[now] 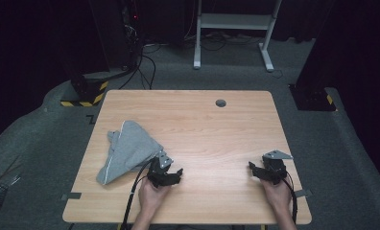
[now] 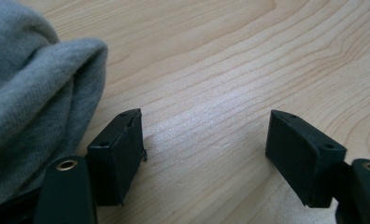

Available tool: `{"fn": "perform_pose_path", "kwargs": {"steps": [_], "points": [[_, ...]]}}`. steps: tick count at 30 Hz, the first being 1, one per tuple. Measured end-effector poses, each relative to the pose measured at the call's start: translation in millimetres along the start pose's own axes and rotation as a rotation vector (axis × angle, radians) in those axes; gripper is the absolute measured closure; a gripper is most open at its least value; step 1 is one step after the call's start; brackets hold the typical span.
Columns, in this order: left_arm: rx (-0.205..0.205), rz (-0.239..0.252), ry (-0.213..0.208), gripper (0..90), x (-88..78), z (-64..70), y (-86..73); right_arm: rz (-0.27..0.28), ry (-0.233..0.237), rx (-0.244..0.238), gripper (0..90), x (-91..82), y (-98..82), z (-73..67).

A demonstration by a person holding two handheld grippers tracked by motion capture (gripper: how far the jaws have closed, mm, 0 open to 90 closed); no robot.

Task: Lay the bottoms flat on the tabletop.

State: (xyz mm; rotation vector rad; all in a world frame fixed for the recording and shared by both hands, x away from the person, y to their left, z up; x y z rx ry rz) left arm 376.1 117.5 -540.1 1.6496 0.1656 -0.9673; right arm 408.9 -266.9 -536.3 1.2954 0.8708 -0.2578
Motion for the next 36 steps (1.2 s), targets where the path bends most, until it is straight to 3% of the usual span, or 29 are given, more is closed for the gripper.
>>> {"fn": "perform_pose_path", "kwargs": {"steps": [25, 36], "points": [[0.006, 0.002, 0.002, 28.1, -0.2, 1.4, 0.3, -0.003, 0.004, -0.001, 33.2, 0.3, 0.3, -0.3], [0.022, 0.04, -0.008, 27.5, -18.1, 0.1, 7.9, -0.003, 0.004, 0.0, 33.2, 0.3, 0.3, -0.4]]}}
Point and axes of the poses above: each handheld gripper's, and its own axes: x roughly forward along the jaws, y roughly out of its top, z roughly to its right, the point moved 2 cm from there along x, roughly forward along the jaws
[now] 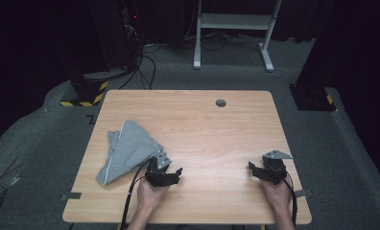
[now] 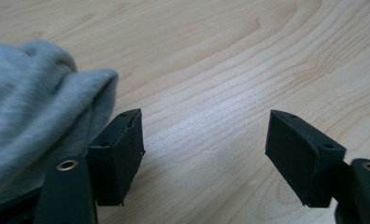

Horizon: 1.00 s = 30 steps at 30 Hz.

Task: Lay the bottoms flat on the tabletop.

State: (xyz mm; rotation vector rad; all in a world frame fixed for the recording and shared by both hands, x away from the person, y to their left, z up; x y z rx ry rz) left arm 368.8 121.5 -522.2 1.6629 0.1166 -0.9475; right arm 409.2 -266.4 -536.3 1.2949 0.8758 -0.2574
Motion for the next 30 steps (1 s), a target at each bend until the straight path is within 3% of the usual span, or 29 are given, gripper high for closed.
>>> {"fn": "perform_pose_path", "kwargs": {"steps": [17, 26, 30], "points": [[-0.034, 0.012, 0.012, 24.3, -22.1, -18.8, 14.2, 0.0, 0.002, -0.003, 32.6, 0.1, 0.0, -0.1], [-0.067, 0.024, -0.004, 23.4, -32.5, -31.4, 23.9, -0.001, 0.004, -0.006, 32.1, 0.1, 0.0, -0.2], [-0.059, 0.021, 0.012, 22.6, -36.9, -35.3, 26.9, -0.001, 0.005, -0.007, 31.9, 0.2, 0.0, -0.3]]}}
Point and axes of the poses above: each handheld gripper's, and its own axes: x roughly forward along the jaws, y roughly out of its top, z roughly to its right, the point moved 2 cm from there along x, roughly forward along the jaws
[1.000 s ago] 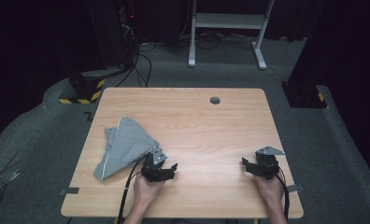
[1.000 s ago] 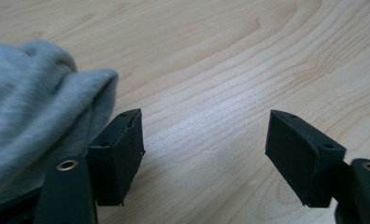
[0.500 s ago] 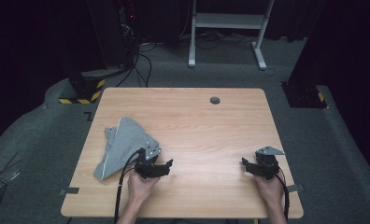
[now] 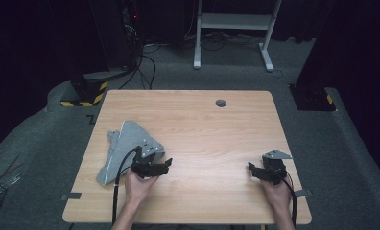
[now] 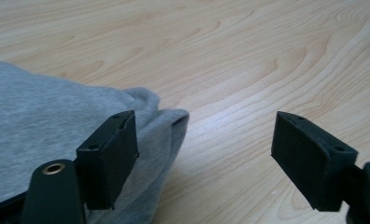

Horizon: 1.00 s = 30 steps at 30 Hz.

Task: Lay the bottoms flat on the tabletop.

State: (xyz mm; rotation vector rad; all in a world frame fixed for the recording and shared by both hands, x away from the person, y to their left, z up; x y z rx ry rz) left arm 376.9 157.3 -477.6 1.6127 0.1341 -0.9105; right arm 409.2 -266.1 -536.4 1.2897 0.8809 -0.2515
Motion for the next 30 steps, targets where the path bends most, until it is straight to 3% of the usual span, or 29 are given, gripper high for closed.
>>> {"fn": "perform_pose_path", "kwargs": {"steps": [3, 16, 19, 26, 28, 30], "points": [[0.011, -0.01, 0.033, 21.7, -2.3, -5.3, 0.3, 0.0, 0.001, 0.0, 31.9, 0.0, 0.0, 0.0], [-0.054, -0.027, 0.089, 19.3, -13.7, -38.3, 2.1, 0.001, 0.004, -0.006, 32.1, 0.1, 0.1, 0.0], [-0.083, -0.039, 0.105, 18.3, -16.4, -49.0, -0.2, 0.001, 0.004, -0.006, 32.1, 0.1, 0.1, 0.0], [-0.099, -0.081, 0.162, 16.7, -12.1, -64.8, -11.6, 0.001, 0.004, -0.006, 32.1, 0.1, 0.1, 0.0], [-0.103, -0.071, 0.184, 17.2, -12.0, -69.3, -16.1, 0.001, 0.004, -0.006, 32.1, 0.1, 0.1, 0.0], [-0.119, -0.079, 0.181, 17.5, -11.0, -73.3, -19.9, 0.001, 0.004, -0.005, 32.1, 0.1, 0.0, -0.1]]}}
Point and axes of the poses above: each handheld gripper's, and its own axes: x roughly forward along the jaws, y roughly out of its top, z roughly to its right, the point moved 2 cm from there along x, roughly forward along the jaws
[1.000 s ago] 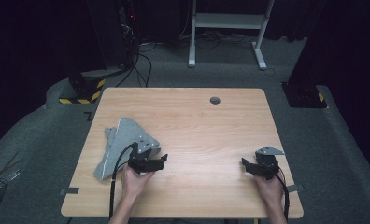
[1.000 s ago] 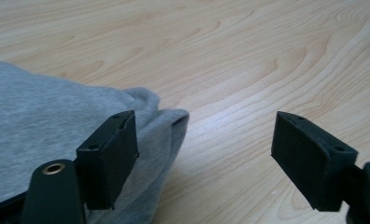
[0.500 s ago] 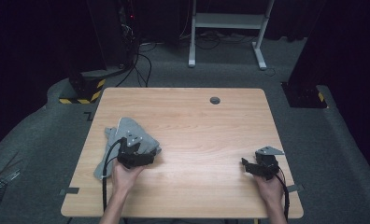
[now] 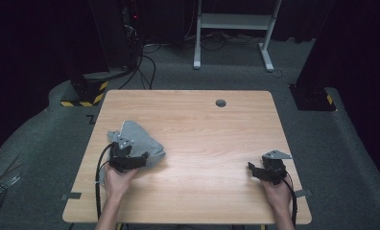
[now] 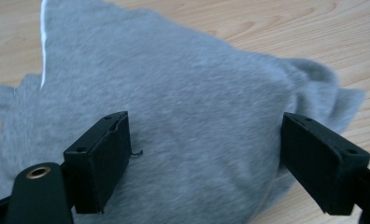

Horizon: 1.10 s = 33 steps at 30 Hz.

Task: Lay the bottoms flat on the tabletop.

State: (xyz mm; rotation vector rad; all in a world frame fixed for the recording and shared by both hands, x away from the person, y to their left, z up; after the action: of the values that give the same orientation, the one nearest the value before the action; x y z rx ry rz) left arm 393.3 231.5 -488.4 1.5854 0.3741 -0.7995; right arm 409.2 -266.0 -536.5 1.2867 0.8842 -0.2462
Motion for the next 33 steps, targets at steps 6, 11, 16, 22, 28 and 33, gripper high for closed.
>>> {"fn": "perform_pose_path", "kwargs": {"steps": [6, 11, 16, 22, 28, 33], "points": [[-0.01, -0.035, 0.013, 17.5, 8.6, -6.9, -8.7, 0.0, 0.0, 0.0, 32.0, 0.0, 0.0, 0.0], [0.011, -0.047, 0.042, 25.4, 15.5, -7.6, -14.4, 0.0, 0.0, 0.003, 32.0, -0.1, 0.0, -0.1], [0.035, -0.05, 0.07, 46.4, 15.6, -8.4, -16.7, -0.001, 0.001, 0.003, 32.0, -0.1, -0.1, 0.1], [0.037, -0.031, 0.043, 68.9, 14.3, -9.0, -18.7, 0.0, 0.001, 0.0, 31.9, -0.1, 0.0, 0.2], [0.036, -0.011, -0.019, 75.3, 16.4, -1.8, -15.2, -0.001, 0.001, 0.003, 32.0, -0.1, -0.1, 0.0], [0.037, 0.004, -0.091, 75.5, 22.1, 14.3, -8.0, -0.001, 0.001, 0.002, 32.0, -0.1, -0.1, 0.1]]}}
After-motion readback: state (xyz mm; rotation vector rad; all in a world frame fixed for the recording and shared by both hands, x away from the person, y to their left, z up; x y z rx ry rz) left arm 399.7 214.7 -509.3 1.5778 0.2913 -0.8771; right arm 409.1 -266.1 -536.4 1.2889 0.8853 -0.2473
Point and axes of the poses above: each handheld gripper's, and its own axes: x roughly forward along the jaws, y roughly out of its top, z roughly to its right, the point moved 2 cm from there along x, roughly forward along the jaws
